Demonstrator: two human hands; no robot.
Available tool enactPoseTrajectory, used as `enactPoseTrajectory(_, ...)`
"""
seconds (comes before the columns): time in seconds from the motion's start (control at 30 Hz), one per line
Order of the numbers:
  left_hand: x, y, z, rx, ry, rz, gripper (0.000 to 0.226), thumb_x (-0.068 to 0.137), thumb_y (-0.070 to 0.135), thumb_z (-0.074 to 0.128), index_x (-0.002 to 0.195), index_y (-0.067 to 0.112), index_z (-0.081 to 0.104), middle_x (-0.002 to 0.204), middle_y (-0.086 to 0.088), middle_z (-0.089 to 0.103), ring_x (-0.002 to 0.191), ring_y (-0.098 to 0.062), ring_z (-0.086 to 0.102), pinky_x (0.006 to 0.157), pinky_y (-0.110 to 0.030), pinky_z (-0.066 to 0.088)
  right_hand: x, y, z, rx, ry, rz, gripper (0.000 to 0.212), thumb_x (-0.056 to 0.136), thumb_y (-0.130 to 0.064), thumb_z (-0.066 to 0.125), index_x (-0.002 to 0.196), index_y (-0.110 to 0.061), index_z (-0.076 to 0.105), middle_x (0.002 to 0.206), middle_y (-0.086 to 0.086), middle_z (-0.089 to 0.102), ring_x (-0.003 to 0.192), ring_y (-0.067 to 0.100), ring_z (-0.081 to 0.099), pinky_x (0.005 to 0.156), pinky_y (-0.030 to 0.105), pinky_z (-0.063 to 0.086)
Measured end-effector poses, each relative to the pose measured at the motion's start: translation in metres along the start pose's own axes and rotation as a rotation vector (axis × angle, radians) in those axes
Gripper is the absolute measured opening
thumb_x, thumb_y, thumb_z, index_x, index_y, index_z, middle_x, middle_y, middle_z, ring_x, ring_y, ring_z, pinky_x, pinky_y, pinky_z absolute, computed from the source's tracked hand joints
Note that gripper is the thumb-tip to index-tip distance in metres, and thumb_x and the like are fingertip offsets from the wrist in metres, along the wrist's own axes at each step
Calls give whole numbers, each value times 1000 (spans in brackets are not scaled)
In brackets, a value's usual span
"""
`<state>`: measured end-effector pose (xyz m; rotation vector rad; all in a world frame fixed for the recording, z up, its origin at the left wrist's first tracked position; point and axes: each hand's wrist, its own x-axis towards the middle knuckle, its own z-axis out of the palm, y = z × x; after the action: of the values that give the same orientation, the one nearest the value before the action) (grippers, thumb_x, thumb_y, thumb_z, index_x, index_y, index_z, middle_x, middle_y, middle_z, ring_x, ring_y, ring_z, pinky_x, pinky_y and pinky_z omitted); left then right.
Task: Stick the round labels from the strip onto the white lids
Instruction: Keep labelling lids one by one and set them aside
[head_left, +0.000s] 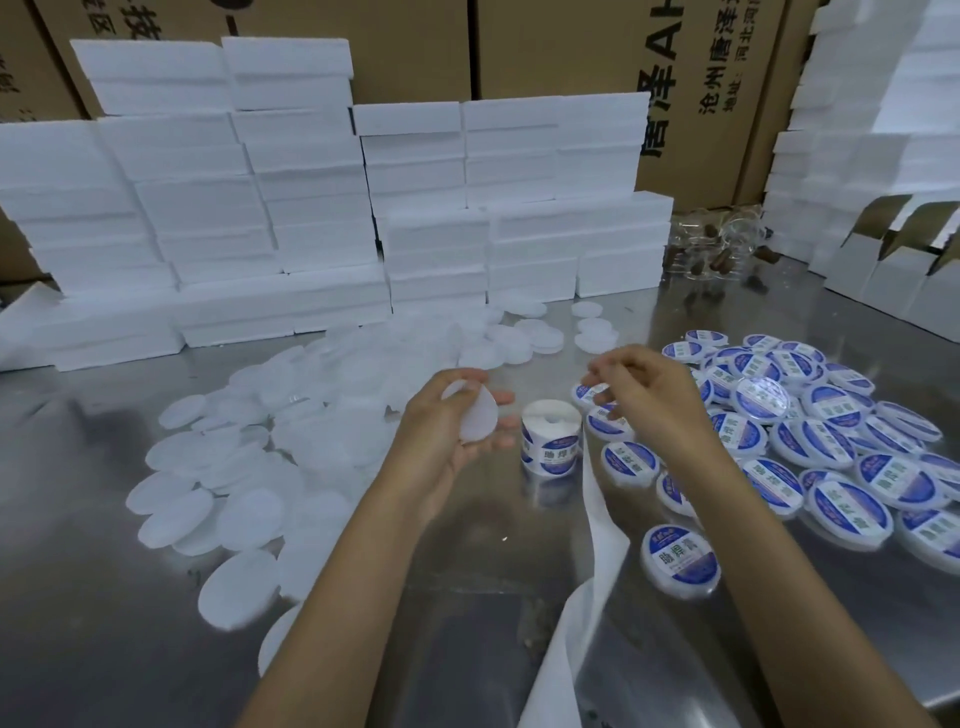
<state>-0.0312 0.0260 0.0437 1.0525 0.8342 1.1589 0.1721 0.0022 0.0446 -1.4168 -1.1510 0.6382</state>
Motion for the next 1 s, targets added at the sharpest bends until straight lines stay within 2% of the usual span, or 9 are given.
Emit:
enactPoseTrajectory(0.07,-1,-6,4,93,-43,-63,12,102,2,51,108,5,61,85,-12,76,69,-25,72,57,-32,59,-1,21,-8,-72,-51,29,23,97,-1,50,105,-15,67,97,-4,73,91,9,67,74,20,52)
enactPoseTrajectory(0.17,-1,-14,8,246,-104,-113,8,98,5,60,106,6,62,88,-15,76,72,-27,71,55,-31,56,-2,36,-5,-154,-273,66,38,96,3,47,122,-23,59,121,-3,68,116,10,60,94,25,47)
enactPoseTrajectory(0.27,-3,-21,14,318,-140,-136,6,95,4,65,101,7,65,90,-19,76,70,-28,70,55,-32,56,-7,39,1,-159,-451,63,47,93,4,48,124,-31,54,128,-4,64,124,12,57,103,30,45)
enactPoseTrajectory(0.33,-2,-24,17,368,-80,-128,8,92,5,69,98,9,66,89,-20,75,68,-26,70,55,-32,55,-9,43,4,-241,-444,15,45,90,-2,58,122,-34,56,125,-8,66,122,10,59,107,34,45)
enactPoseTrajectory(0.4,0,-26,18,461,-9,-85,13,89,12,74,98,13,66,85,-18,75,68,-25,71,54,-30,56,-9,46,7,-295,-380,1,43,88,-14,71,123,-35,56,124,-10,67,118,8,60,106,37,47)
enactPoseTrajectory(0.5,2,-27,17,650,58,-12,21,84,29,81,94,21,65,84,-3,74,67,-16,72,49,-23,51,-13,46,14,-328,-278,13,45,79,-33,82,114,-37,54,107,-19,65,105,4,63,92,26,51)
enactPoseTrajectory(0.6,1,-28,16,682,57,43,24,78,34,85,88,23,66,95,1,72,78,-20,70,58,-29,50,-18,43,20,-367,-171,-2,43,73,-43,85,101,-33,54,92,-21,62,91,2,62,79,23,51)
enactPoseTrajectory(0.77,2,-27,13,727,70,100,16,80,16,82,85,22,68,94,5,69,84,-19,62,74,-38,53,-24,37,24,-393,-88,-21,37,71,-40,88,83,-30,55,82,-14,65,78,5,63,74,29,55)
enactPoseTrajectory(1.0,4,-25,6,758,59,114,12,84,11,78,93,14,70,104,0,71,96,-17,65,81,-29,54,-26,41,29,-298,-86,-10,29,74,-30,87,85,-22,61,83,-9,69,78,8,67,77,32,58)
